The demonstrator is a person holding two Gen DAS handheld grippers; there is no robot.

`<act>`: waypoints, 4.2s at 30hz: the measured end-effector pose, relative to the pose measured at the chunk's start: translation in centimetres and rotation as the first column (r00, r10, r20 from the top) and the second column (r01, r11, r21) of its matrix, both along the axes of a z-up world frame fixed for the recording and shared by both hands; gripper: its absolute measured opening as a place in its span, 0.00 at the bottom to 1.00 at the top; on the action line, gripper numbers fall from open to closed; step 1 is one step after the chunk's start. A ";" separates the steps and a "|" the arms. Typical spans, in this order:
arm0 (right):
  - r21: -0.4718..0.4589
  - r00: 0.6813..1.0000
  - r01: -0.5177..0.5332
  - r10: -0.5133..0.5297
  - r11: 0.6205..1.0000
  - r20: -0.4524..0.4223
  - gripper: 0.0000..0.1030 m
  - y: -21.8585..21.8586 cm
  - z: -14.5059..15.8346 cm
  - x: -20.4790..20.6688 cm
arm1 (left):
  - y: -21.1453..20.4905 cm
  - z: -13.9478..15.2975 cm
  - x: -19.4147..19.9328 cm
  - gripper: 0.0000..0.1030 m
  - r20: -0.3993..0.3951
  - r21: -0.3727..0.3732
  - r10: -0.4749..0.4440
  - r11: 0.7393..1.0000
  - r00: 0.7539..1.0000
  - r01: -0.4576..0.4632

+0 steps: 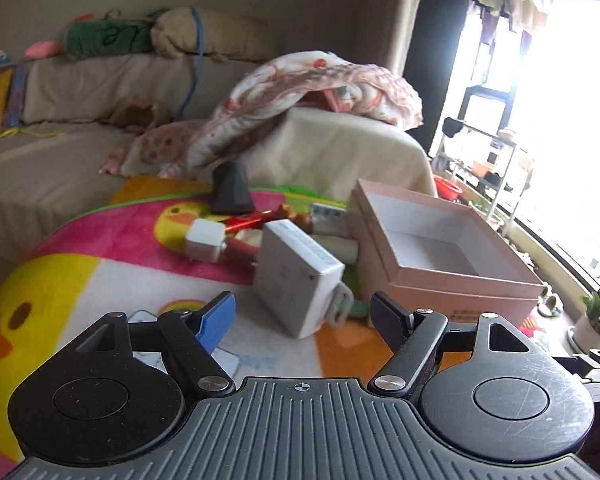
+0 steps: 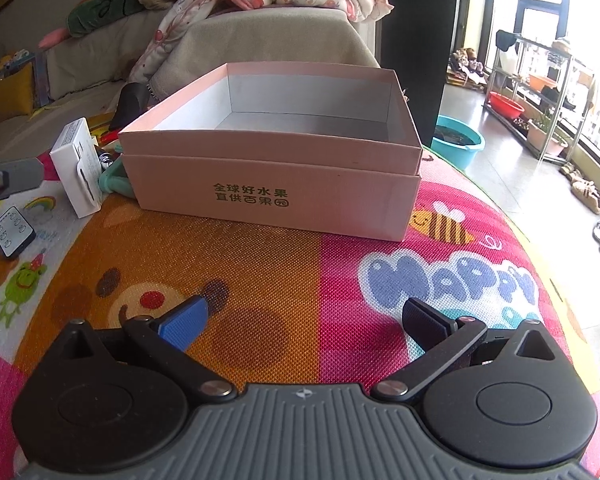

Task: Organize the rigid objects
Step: 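Lower the left gripper onto the white remote control and close it, then grasp the black cylindrical cap with the right gripper while the left gripper holds the remote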

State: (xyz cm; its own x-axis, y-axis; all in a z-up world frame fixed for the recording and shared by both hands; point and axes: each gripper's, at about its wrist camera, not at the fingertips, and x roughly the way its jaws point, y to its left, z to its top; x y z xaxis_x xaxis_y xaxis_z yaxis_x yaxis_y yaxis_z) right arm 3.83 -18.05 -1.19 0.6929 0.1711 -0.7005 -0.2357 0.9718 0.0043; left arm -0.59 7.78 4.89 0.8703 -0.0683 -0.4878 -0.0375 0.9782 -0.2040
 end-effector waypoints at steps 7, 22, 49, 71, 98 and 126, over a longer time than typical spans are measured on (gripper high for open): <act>0.003 1.000 -0.002 0.002 1.000 0.007 1.00 -0.2 -0.1 -0.2 | 5.3 -0.4 -0.7 0.77 -0.113 0.011 0.086 0.996 0.990 -0.086; 0.008 1.000 -0.002 0.002 1.000 0.011 1.00 -0.3 0.0 -0.1 | 5.3 -3.4 2.6 0.75 -0.195 -0.068 0.114 0.989 0.974 -0.129; 0.009 0.972 -0.193 0.190 0.981 0.137 0.79 6.1 8.4 1.0 | 7.3 -4.3 -1.5 0.42 -0.077 -0.065 -0.029 0.998 0.997 0.024; -0.037 0.911 -0.301 0.276 0.953 -0.306 0.50 30.6 5.0 27.3 | 9.4 -4.7 -2.6 0.42 0.002 -0.240 -0.018 0.971 1.000 0.018; -0.004 0.851 -0.523 0.522 0.852 -0.049 0.51 3.7 9.7 -6.6 | 5.0 -4.4 -3.0 0.42 -0.061 -0.095 -0.059 0.994 0.996 0.053; -0.080 0.827 -0.558 0.545 0.826 -0.139 0.67 2.5 6.3 -10.1 | 3.0 -1.2 -6.2 0.42 -0.034 -0.056 -0.126 0.991 0.991 0.124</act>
State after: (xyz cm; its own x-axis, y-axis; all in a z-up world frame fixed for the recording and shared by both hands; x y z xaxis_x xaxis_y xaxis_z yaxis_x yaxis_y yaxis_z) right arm -6.30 -15.58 5.15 0.4273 0.4184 -0.8015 -0.7368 0.6749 -0.0405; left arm -6.75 10.74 3.65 0.8346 -0.2024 -0.5122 0.0760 0.9634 -0.2569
